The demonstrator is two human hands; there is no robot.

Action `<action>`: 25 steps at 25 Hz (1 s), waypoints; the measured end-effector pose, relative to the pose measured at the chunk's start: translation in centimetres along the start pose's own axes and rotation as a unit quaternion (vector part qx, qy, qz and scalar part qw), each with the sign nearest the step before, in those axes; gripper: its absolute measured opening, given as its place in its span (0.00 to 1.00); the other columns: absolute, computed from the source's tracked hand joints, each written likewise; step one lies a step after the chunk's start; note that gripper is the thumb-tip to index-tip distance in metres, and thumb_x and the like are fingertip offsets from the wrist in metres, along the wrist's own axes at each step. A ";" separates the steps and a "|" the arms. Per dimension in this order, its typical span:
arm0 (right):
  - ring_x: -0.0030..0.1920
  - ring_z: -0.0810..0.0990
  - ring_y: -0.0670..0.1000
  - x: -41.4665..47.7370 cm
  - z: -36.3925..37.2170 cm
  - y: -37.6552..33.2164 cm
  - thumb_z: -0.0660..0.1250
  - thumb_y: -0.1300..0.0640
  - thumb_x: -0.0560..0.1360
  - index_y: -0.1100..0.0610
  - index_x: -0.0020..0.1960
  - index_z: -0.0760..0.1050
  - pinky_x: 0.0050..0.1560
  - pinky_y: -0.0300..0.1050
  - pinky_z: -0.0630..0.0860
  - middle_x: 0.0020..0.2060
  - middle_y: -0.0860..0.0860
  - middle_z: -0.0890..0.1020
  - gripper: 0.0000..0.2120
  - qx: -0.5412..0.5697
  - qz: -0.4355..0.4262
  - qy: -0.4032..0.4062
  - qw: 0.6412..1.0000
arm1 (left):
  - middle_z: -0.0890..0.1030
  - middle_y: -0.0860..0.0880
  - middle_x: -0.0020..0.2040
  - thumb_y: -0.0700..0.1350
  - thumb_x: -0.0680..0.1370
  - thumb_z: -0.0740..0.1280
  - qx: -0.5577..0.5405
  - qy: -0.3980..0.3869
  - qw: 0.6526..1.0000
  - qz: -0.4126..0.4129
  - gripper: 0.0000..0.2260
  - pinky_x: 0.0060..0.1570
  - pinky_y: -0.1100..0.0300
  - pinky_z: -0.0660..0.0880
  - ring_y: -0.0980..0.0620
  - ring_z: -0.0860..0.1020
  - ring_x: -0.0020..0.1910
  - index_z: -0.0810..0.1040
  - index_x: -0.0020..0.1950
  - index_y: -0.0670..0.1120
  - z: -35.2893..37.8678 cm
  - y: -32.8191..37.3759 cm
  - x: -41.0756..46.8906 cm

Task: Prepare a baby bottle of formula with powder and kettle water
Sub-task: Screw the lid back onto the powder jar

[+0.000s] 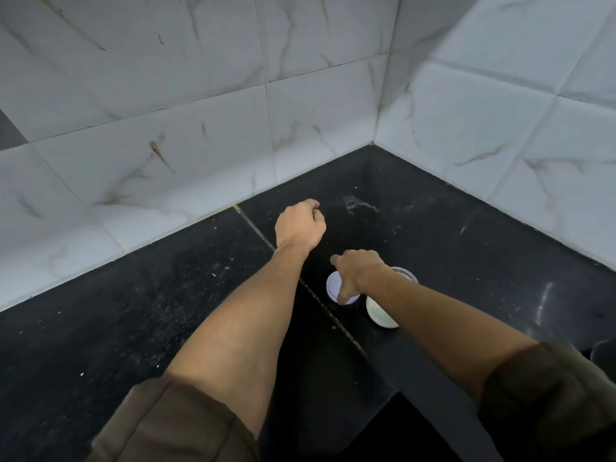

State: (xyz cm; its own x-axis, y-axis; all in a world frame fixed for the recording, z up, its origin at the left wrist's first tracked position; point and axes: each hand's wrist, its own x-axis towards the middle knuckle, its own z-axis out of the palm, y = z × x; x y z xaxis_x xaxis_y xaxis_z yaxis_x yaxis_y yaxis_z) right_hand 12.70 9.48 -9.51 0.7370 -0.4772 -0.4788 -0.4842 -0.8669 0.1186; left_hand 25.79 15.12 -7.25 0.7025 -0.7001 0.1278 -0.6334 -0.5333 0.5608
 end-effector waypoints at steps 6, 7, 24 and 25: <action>0.64 0.78 0.57 0.6 0.0 -0.1 0.77 0.45 0.71 0.51 0.75 0.69 0.67 0.54 0.71 0.62 0.53 0.80 0.36 0.003 -0.026 -0.007 1.000 | 0.86 0.50 0.60 0.47 0.85 0.62 -0.004 -0.009 1.000 0.000 0.16 0.57 0.53 0.81 0.50 0.84 0.56 0.78 0.73 0.51 1.0 0.5 0.7; 0.65 0.77 0.58 0.5 -0.2 0.0 0.77 0.45 0.71 0.50 0.76 0.68 0.68 0.56 0.71 0.64 0.53 0.79 0.37 0.020 -0.026 -0.001 0.999 | 0.86 0.51 0.60 0.47 0.85 0.62 -0.003 -0.009 1.000 -0.001 0.16 0.57 0.53 0.81 0.50 0.84 0.57 0.78 0.73 0.51 1.1 0.5 0.8; 0.53 0.76 0.53 -11.4 1.3 7.2 0.80 0.48 0.67 0.52 0.49 0.70 0.47 0.44 0.70 0.53 0.49 0.77 0.21 0.497 0.149 0.349 0.781 | 0.83 0.48 0.65 0.43 0.84 0.61 -0.018 -0.070 0.997 0.018 0.17 0.64 0.48 0.77 0.43 0.80 0.65 0.78 0.73 0.51 1.1 6.4 -5.2; 0.53 0.77 0.53 -12.1 1.9 7.0 0.80 0.47 0.67 0.52 0.48 0.70 0.46 0.45 0.71 0.52 0.48 0.77 0.21 0.488 0.149 0.346 0.788 | 0.83 0.48 0.65 0.42 0.84 0.61 -0.018 -0.081 0.996 0.013 0.18 0.64 0.47 0.77 0.44 0.80 0.65 0.77 0.73 0.51 1.2 6.4 -5.9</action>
State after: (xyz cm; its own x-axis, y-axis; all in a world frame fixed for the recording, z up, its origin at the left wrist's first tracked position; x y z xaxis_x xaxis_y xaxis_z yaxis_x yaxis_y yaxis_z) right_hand -0.48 9.42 -4.56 0.4392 -0.8955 0.0726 -0.5677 -0.3393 -0.7501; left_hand 17.22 15.26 -5.39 0.6228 -0.7823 0.0094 -0.6364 -0.4997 0.5877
